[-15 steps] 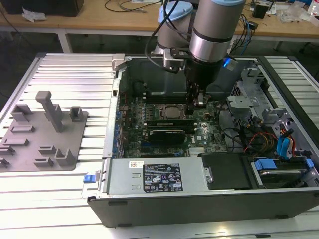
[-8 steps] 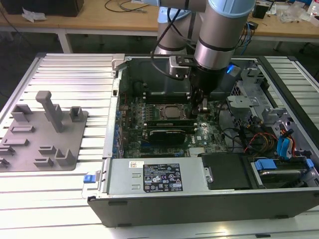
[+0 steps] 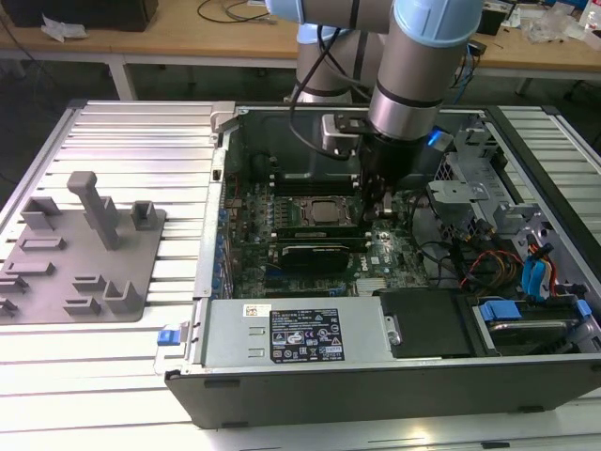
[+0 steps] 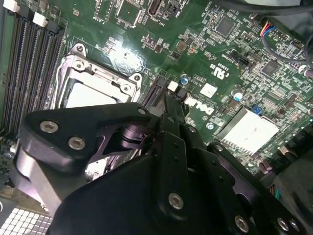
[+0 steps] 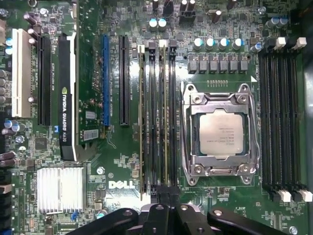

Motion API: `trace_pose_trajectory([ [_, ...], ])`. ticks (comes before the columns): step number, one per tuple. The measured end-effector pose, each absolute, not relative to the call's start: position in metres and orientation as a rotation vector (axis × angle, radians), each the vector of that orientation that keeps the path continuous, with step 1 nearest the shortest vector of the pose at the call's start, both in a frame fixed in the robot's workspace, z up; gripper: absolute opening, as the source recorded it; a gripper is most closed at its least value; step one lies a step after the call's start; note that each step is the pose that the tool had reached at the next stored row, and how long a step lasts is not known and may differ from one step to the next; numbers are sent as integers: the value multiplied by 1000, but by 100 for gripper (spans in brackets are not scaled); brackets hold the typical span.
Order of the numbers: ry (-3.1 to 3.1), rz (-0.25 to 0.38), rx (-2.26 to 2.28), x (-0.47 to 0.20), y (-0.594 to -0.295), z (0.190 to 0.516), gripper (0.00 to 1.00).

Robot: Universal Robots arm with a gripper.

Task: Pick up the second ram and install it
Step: 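Press down the second ram until it locks into place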

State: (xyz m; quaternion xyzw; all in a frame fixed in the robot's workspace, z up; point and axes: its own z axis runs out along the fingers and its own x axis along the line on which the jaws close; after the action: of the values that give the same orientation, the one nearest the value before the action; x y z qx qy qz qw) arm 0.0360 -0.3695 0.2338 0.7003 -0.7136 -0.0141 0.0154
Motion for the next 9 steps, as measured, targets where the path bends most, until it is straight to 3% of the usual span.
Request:
trace_pose_trajectory([
  [9, -2220, -43, 2178, 36, -370, 228, 8],
])
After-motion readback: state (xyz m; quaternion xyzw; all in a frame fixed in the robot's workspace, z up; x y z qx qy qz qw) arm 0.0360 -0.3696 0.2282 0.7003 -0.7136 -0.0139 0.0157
